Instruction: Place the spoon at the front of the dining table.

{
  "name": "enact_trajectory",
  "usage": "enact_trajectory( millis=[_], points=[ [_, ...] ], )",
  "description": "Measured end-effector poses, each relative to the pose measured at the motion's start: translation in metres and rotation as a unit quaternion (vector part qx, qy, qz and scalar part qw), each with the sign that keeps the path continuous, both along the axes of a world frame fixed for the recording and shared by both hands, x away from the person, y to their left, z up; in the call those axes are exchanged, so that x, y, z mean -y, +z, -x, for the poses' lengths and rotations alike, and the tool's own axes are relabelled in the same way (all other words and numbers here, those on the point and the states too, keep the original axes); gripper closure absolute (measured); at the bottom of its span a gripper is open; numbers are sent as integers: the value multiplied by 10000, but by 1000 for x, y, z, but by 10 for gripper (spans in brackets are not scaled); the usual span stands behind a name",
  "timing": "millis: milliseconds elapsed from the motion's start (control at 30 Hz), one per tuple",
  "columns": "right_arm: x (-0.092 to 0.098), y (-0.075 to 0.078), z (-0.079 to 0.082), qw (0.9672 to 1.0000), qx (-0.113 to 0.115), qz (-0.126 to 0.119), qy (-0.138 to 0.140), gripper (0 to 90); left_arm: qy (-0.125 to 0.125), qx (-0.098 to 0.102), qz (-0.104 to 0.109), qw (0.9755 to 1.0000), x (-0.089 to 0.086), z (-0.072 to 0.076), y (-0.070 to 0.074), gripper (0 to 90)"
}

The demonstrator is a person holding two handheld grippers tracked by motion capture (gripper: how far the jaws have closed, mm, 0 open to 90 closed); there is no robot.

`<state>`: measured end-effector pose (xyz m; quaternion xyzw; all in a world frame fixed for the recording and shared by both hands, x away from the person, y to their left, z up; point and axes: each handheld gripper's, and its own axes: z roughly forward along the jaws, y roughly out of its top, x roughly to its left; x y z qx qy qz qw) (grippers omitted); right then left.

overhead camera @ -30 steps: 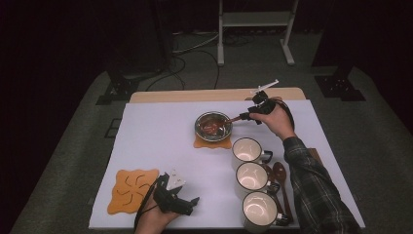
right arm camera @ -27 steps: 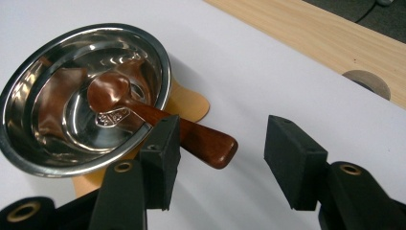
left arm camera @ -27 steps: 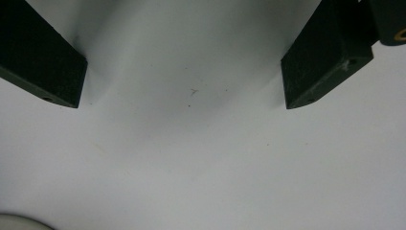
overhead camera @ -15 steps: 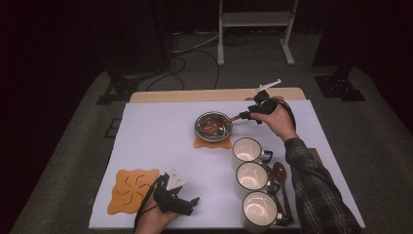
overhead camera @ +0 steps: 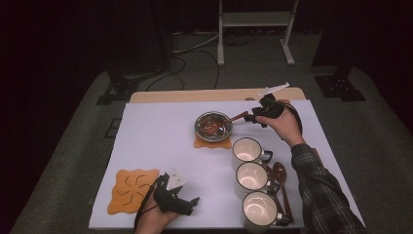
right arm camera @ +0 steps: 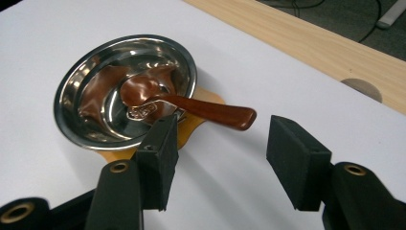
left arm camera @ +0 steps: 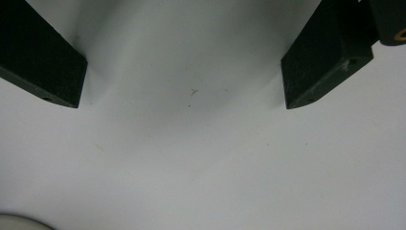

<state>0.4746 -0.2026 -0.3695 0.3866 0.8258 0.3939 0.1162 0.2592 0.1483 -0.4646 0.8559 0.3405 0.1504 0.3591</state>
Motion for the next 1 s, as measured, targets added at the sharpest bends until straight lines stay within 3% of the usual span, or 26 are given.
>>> enact_trajectory(
  millis=[1000],
  points=[
    [30,-2,38,9997,13,-195,-154,400,0,9,-5,10000,0,0,0,6]
  ],
)
